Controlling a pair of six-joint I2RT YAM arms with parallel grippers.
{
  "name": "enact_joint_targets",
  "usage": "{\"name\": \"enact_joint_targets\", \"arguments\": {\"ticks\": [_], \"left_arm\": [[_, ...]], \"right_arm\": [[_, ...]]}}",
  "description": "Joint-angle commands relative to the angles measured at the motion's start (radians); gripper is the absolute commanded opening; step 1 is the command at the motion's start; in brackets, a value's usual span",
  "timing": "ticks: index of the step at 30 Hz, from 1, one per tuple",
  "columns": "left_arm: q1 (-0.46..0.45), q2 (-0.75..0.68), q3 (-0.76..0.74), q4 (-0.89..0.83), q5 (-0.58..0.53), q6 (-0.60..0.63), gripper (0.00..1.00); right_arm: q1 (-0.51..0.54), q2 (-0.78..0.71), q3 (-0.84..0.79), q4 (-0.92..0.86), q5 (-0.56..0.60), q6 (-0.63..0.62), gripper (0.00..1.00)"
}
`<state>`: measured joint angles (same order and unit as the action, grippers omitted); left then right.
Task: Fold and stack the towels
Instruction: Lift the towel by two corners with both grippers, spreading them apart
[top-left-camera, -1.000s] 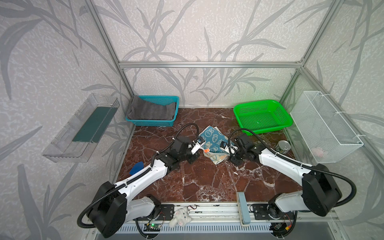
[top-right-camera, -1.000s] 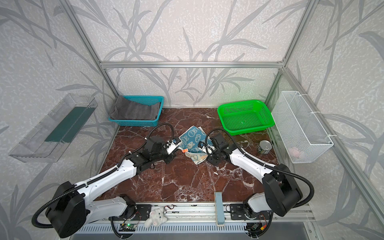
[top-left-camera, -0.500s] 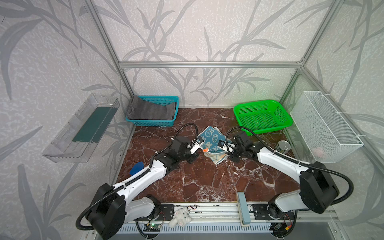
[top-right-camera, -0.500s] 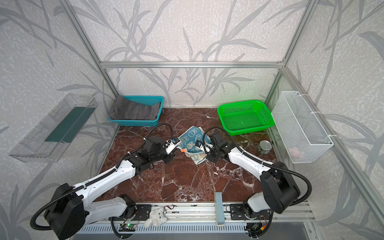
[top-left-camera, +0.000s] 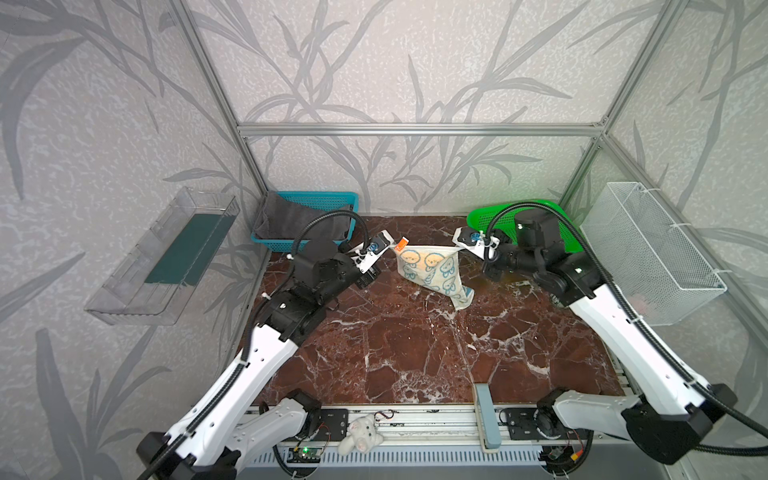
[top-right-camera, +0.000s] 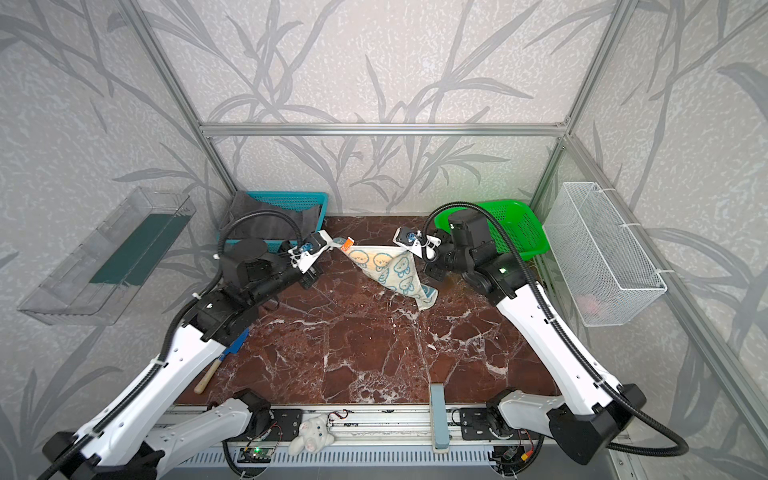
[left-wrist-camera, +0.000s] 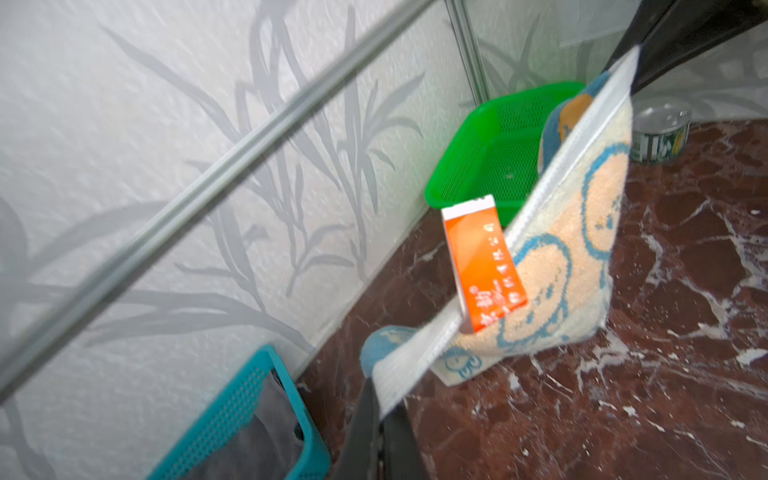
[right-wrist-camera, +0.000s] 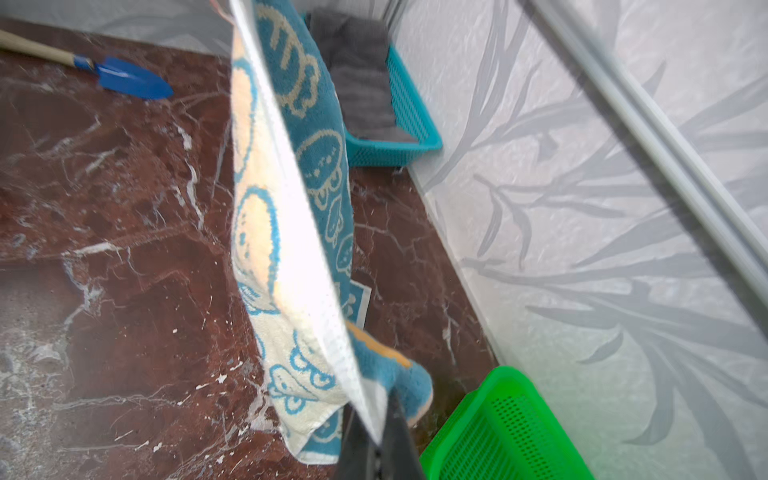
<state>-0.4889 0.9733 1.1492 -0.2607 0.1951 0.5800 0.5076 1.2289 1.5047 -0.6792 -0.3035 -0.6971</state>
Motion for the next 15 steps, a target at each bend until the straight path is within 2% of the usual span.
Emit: {"name": "enact_joint_targets", "arguments": {"ticks": [1, 8, 12, 15], "left_arm": [[0.005, -0.058, 0.096, -0.068, 0.051, 0.094, 0.00], [-0.001, -0.178, 0.196, -0.092, 0.156, 0.152, 0.00], [-0.002, -0.214, 0.237, -0.076, 0.198, 0.143, 0.00], [-0.002, -0.212, 0.239, -0.039, 0.183, 0.164, 0.00]], "right_arm": [[-0.005, -0.077, 0.096, -0.141, -0.091, 0.015, 0.00], [-0.004, -0.253, 0.130, -0.138, -0.160, 0.076, 0.00], [-0.004, -0.284, 0.158, -0.146, -0.172, 0.101, 0.00], [-0.004, -0.264, 0.179, -0.152, -0.173, 0.127, 0.00]]}}
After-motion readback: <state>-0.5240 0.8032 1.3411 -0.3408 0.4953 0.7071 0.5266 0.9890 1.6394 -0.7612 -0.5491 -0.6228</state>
